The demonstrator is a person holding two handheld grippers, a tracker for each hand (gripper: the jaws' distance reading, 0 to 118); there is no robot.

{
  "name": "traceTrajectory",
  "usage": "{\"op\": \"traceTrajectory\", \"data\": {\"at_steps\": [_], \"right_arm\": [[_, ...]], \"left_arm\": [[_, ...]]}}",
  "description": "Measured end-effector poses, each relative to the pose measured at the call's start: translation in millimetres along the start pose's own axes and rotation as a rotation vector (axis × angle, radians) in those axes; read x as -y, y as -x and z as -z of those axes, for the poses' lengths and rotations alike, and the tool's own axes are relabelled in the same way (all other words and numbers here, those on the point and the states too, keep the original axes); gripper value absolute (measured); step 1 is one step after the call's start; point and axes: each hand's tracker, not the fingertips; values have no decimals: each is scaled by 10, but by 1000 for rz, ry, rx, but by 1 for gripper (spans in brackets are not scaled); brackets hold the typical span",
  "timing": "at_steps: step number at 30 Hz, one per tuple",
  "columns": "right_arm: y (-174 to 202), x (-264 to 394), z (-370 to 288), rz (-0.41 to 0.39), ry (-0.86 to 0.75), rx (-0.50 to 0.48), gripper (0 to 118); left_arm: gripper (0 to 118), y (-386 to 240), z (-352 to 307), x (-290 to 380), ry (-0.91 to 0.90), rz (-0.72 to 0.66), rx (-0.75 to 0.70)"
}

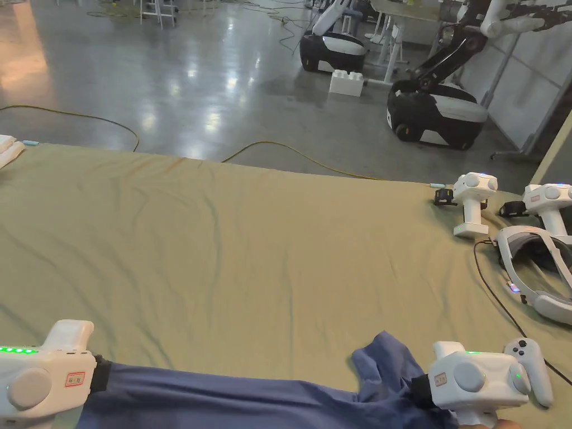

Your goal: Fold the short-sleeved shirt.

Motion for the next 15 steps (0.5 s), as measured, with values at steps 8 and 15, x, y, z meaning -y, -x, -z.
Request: {"op": "traceTrajectory", "data": {"at_steps": [8,15], "right_arm": [[-45,13,-238,40,-128,29,2],[-97,194,-945,17,-242,1,2]], "left_arm": [[5,40,-83,2,-11,-14,10],[5,137,-447,94,-84,-63,50]]}}
